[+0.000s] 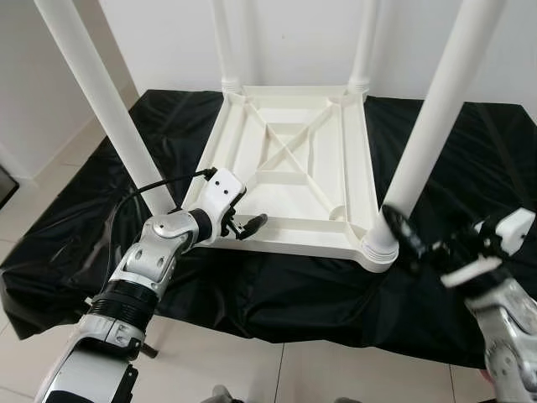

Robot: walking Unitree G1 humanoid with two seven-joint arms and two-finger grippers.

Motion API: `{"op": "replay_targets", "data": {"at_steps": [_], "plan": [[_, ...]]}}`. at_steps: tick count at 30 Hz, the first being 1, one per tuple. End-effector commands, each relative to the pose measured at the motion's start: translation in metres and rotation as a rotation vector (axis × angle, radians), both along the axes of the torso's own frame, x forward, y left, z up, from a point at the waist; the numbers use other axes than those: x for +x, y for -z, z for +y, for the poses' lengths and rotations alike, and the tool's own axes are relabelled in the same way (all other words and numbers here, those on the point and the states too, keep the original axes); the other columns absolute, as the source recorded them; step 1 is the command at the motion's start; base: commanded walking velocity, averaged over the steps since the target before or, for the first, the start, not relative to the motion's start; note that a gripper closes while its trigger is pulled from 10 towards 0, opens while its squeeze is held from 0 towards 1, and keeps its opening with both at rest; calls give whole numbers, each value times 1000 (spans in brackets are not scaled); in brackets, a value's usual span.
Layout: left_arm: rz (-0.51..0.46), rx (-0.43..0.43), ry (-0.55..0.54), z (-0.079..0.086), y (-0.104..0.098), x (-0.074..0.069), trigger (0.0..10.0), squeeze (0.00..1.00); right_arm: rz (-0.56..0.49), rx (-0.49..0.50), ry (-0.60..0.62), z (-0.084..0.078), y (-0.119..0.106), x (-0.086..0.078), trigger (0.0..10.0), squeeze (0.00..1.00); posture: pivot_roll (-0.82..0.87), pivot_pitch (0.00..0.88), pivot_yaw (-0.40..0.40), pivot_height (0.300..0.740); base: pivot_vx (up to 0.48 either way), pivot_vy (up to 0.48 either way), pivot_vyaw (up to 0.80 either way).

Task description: Building children table

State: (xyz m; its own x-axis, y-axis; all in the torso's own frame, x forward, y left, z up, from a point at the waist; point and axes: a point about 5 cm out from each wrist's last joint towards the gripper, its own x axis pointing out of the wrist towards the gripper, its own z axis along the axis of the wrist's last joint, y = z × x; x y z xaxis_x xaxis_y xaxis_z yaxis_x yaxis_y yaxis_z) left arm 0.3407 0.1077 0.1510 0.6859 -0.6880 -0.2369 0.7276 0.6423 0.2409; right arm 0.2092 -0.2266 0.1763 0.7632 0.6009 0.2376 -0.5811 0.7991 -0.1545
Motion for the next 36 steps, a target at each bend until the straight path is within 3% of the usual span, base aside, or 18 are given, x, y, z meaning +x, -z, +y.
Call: {"op": "replay_targets", "data": {"at_steps": [1, 9, 10, 12, 14, 19, 23, 25, 34, 36], "plan": [[7, 18, -18, 6, 2, 0, 10000, 0, 19, -17, -57, 4, 1, -4, 10000, 0, -177, 16, 115, 740, 0, 0, 0], [10, 22, -15, 6, 3, 0, 10000, 0, 121, -62, -127, -9, 10, -26, 10000, 0, -191, 22, 119, 740, 0, 0, 0], [10, 22, -15, 6, 3, 0, 10000, 0, 121, -62, -127, -9, 10, -26, 10000, 0, -191, 22, 119, 740, 0, 0, 0], [7, 22, -7, 4, 2, 1, 10000, 0, 193, -64, -251, 0, 12, -31, 10000, 0, -188, 22, 118, 740, 0, 0, 0], [6, 22, -7, 3, 2, 1, 10000, 0, 198, -61, -265, 2, 12, -31, 10000, 0, -188, 22, 118, 740, 0, 0, 0], [-7, 34, -12, 4, 2, -1, 10000, 0, 174, -35, -338, 22, 11, -17, 10000, 0, -149, 16, 94, 740, 0, 0, 0], [-11, 29, -26, 6, 2, -3, 10000, 0, 157, -15, -337, 29, 11, -6, 10000, 0, -125, 18, 74, 740, 0, 0, 0], [-14, 21, -57, 9, 3, -4, 10000, 0, 165, 27, -336, 42, 15, 9, 10000, 0, -84, 23, 40, 740, 0, 0, 0], [-15, 5, -108, 15, 4, -8, 10000, 0, 176, 85, -362, 58, 17, 16, 10000, 0, -35, 29, 7, 740, 0, 0, 0], [-7, -27, -160, 19, 5, -12, 10000, 0, 188, 103, -380, 69, 20, 20, 10000, 0, -3, 32, -15, 740, 0, 0, 0]]}}
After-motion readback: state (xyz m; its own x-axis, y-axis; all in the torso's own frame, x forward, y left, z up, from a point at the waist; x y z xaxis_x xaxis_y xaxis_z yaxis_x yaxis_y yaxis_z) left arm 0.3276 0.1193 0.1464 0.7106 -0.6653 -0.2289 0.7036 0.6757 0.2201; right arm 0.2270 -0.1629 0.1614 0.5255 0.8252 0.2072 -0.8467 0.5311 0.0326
